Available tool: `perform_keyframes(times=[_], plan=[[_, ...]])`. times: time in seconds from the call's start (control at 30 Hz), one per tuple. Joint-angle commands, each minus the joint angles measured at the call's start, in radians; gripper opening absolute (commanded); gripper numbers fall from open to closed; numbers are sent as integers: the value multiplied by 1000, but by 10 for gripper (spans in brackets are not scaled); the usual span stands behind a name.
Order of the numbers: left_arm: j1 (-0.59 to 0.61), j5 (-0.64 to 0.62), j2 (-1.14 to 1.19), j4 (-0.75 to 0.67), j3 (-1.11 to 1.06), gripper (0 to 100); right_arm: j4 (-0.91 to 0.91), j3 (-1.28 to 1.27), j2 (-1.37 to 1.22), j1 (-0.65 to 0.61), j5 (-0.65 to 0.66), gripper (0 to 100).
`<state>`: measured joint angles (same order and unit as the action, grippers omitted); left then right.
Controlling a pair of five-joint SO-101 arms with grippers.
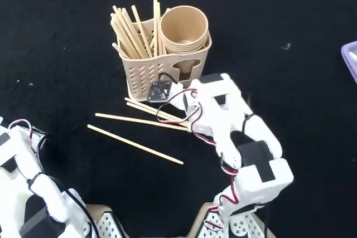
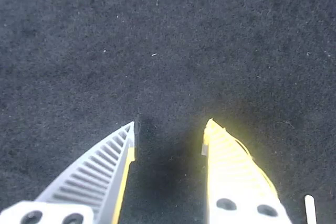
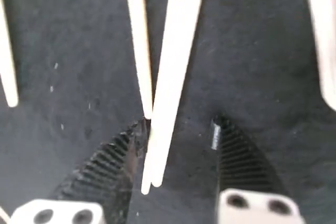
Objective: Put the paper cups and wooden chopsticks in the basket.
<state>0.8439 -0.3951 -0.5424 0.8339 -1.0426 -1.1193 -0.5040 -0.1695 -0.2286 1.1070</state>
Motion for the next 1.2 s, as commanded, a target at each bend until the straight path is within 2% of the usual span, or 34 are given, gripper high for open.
perform_keyframes(times=[0.0, 0.1, 0.27, 0.7, 0.87, 1.0, 1.17], plan=[[7, 6, -5, -15, 15, 213, -84, -15, -18, 43, 101, 109], [7, 6, -5, -15, 15, 213, -86, -7, -18, 48, 101, 6], [7, 6, -5, -15, 15, 213, -92, -5, 5, 48, 98, 11], [7, 6, -5, -15, 15, 213, -20, -62, 90, 43, -15, 11], [7, 6, -5, -15, 15, 213, -169, -56, 321, 38, -26, 11], [7, 6, -5, -15, 15, 213, -207, -111, 585, 37, -57, 11], [4, 6, -5, -15, 15, 213, -235, -197, 840, -75, -161, 11]])
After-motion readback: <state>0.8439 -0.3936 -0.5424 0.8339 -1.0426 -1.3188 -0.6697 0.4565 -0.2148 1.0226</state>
